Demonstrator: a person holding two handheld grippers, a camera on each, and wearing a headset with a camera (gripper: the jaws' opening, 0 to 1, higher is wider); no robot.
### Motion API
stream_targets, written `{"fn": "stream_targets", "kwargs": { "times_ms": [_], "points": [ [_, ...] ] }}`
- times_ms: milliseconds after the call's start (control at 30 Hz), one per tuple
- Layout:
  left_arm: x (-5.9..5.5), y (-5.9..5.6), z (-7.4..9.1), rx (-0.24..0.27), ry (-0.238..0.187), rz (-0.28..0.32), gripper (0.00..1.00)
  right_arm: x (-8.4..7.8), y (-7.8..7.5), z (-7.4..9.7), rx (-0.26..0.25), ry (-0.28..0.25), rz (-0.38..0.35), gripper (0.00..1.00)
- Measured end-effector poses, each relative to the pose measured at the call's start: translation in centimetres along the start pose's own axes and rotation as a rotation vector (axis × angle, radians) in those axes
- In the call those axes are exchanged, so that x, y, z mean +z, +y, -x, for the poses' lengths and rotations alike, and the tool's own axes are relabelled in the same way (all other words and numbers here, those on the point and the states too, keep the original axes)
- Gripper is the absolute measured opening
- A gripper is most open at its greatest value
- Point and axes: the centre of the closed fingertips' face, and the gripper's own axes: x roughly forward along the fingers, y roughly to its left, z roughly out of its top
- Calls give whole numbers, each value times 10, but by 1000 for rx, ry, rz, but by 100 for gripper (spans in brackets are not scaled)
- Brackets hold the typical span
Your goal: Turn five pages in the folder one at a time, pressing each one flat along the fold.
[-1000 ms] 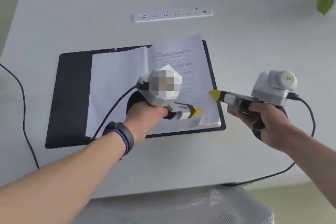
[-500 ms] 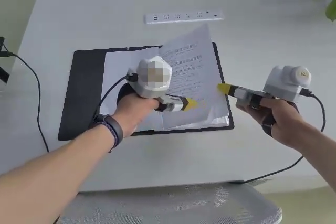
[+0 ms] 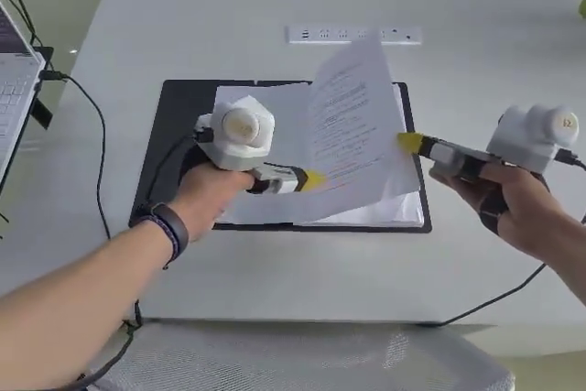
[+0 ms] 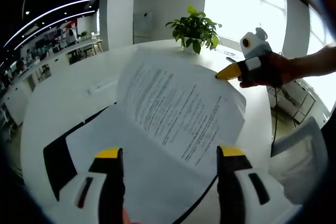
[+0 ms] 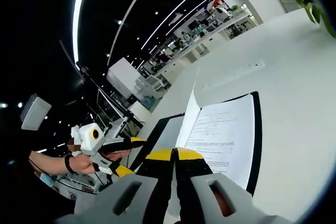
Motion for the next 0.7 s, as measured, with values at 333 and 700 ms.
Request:
{"fn": "stream_targets", "kwargs": {
  "times_ms": [333, 700],
  "points": [
    [-14, 21, 38, 48, -30, 42, 73, 9, 48, -37, 109, 2, 47, 0],
    [-40, 44, 72, 100, -34, 85, 74, -5, 87, -88, 188, 62, 63, 0]
  ]
}}
